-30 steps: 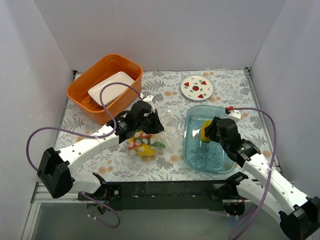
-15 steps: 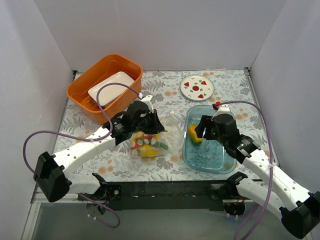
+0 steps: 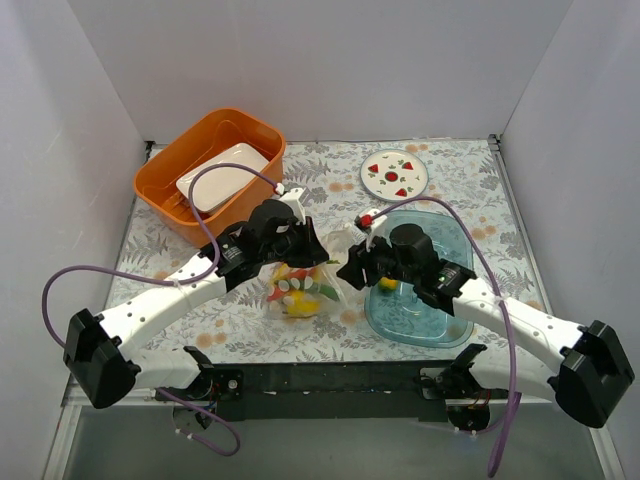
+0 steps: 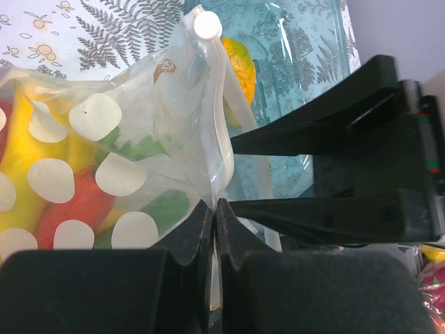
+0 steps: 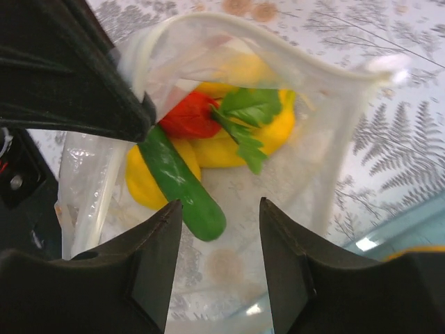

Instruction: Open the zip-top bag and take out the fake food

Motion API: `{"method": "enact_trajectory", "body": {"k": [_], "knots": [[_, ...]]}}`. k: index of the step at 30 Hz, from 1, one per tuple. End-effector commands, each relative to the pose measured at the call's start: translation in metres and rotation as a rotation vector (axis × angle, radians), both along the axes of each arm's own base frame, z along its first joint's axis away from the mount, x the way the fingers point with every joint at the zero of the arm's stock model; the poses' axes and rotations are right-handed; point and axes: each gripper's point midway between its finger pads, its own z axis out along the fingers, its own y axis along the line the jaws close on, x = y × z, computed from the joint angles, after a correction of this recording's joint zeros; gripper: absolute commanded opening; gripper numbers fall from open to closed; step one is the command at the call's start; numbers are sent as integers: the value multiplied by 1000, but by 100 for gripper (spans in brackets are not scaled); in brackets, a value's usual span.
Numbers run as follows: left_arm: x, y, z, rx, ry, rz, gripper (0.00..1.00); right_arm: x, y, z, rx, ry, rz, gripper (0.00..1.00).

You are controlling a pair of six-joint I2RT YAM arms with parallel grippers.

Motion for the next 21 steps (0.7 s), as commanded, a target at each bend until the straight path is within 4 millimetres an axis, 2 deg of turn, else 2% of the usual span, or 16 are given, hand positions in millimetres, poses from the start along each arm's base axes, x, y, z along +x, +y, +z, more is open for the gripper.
{"method": "enact_trajectory", "body": {"k": [1,2,5,9,14,21], "knots": [[-4,-5,40,-86,-70,-43,0,-14,37,24,118,-114,246,56],[-4,-5,41,-86,-73,-42,0,-17,41,24,113,-109,264,56],[-3,-5,40,-88,-77,-38,0,-23,48,0,39,-73,294,57],[-1,-8,36,-91,-68,-39,0,-28,51,-21,-28,-53,297,60],[-1,-11,35,-100,-60,-42,0,-32,51,-34,-42,-45,300,67],[0,-12,33,-102,-56,-38,0,-35,54,-57,-74,-10,291,71]]}}
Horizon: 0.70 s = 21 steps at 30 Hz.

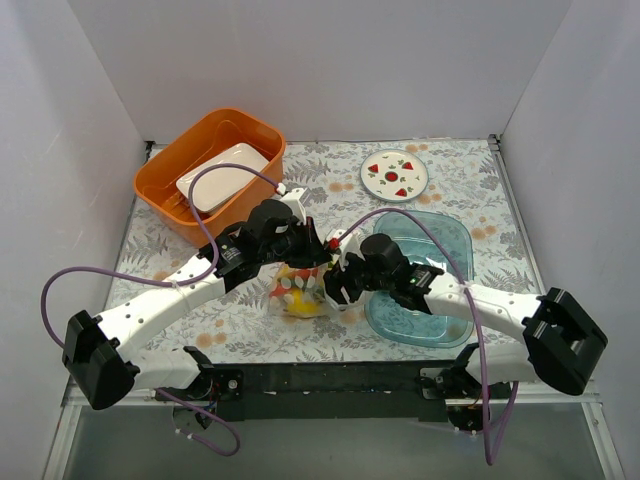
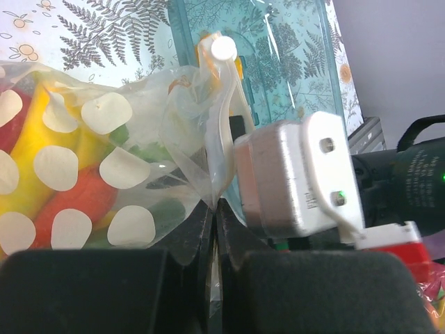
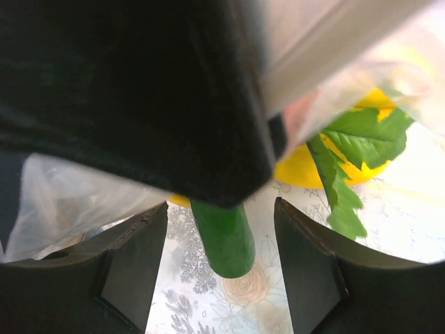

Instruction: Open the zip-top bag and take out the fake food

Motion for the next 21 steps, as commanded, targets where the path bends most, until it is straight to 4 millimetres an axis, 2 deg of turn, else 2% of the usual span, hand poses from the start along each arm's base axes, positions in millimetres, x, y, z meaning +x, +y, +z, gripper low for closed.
{"method": "enact_trajectory", "body": {"k": [1,6,12,13,21], "knots": [[5,-7,25,-68,-54,-4,0,-1,9,-10,6,-20,12,71],[7,-9,23,-73,-43,8,0,1,12,-21,-9,0,-10,69],[9,-7,20,-79,-40,34,0,-1,18,-24,25,20,-12,59],[10,-7,20,-80,-38,40,0,-3,20,-24,32,29,-5,54],[12,-6,19,-95,-32,62,0,-8,27,-38,8,47,-9,49]]}}
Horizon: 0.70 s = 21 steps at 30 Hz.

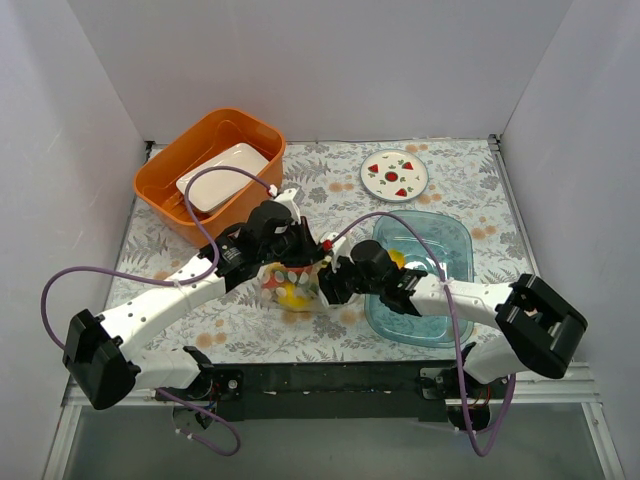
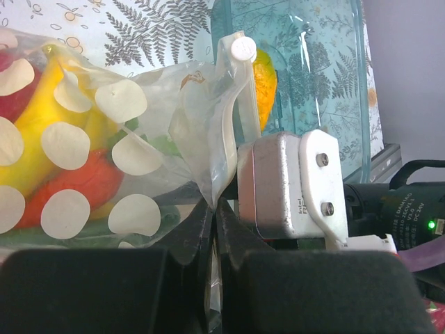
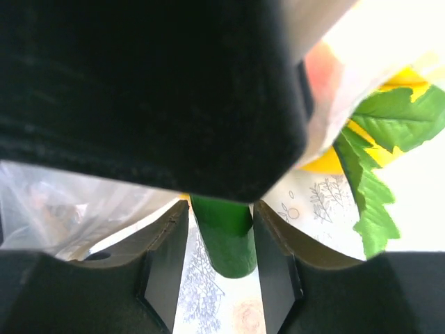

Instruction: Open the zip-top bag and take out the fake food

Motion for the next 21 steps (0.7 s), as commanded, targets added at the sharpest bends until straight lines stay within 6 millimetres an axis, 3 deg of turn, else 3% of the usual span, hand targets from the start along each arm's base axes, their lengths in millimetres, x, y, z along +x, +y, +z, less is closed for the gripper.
{"method": "enact_trajectory", "body": {"k": [1,3,6,7,8,16,21], "knots": [[1,-17,31,-116,-63,-30,0,-15,5,-15,-29,22,36,49],[1,-15,29,-109,-62,-26,0,-12,3,-15,-39,16,12,44],[-1,-15,23,-101,-52,-32,0,-7,-1,-8,-40,3,-24,20],[-2,-15,20,-100,-47,-37,0,-5,-2,-4,-39,-2,-37,7],[-4,-14,13,-92,-36,-39,0,-5,-3,1,-44,-4,-41,6],[-8,-6,-4,-65,-21,-28,0,4,-9,27,-68,-20,-100,7],[-9,-9,7,-98,-35,-33,0,-2,-5,26,-7,-21,-73,27]]}}
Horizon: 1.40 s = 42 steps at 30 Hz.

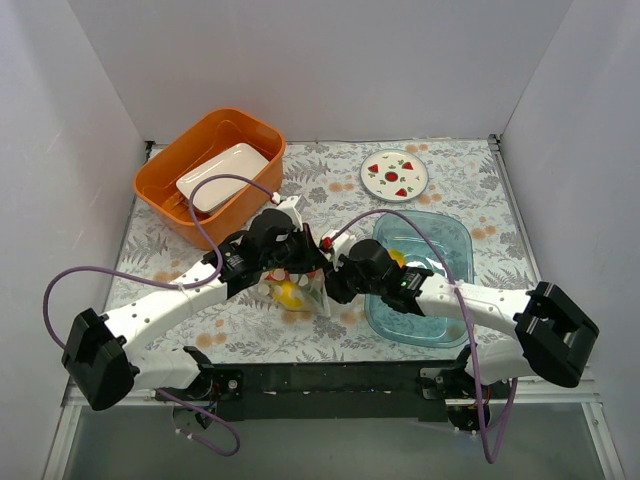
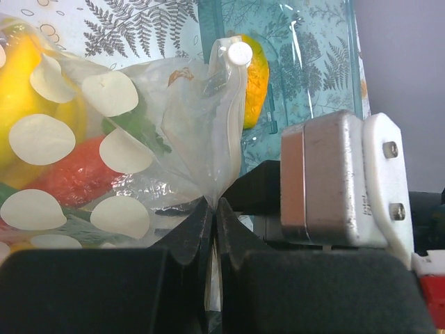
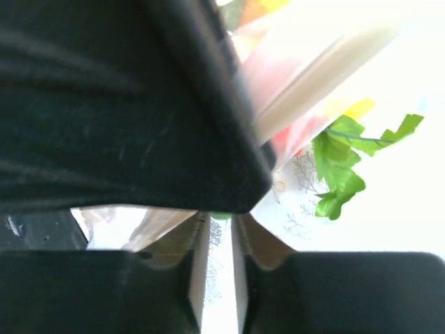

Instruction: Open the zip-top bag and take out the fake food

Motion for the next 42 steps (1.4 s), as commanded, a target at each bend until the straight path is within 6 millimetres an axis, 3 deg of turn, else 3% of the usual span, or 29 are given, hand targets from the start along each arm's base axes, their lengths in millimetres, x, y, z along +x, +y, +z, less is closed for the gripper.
{"method": "enact_trajectory", "body": {"k": [1,4,9,15,24,28,32,33,36,42], "knots": [[-2,-5,28,-78,-55,-13,0,-4,11,19,110,-40,36,32],[-1,-7,32,-84,-58,-19,0,-7,18,16,188,-53,55,37],[-1,-11,33,-95,-47,-28,0,-4,25,12,224,-66,59,38],[0,-15,36,-126,-40,-27,0,-4,30,11,265,-79,52,48],[-1,-21,34,-157,-21,-31,0,0,41,-18,200,-45,9,49],[-1,-21,33,-155,-24,-25,0,0,43,-31,174,-19,3,46],[0,-17,31,-147,-31,-16,0,-4,44,-30,195,-5,8,38],[-1,-16,29,-140,-30,-14,0,-5,44,-29,202,0,2,31],[0,-9,25,-118,-43,2,0,-4,43,-20,220,-8,-8,24],[-2,0,14,-64,-61,2,0,1,35,3,216,-28,-51,18]]}}
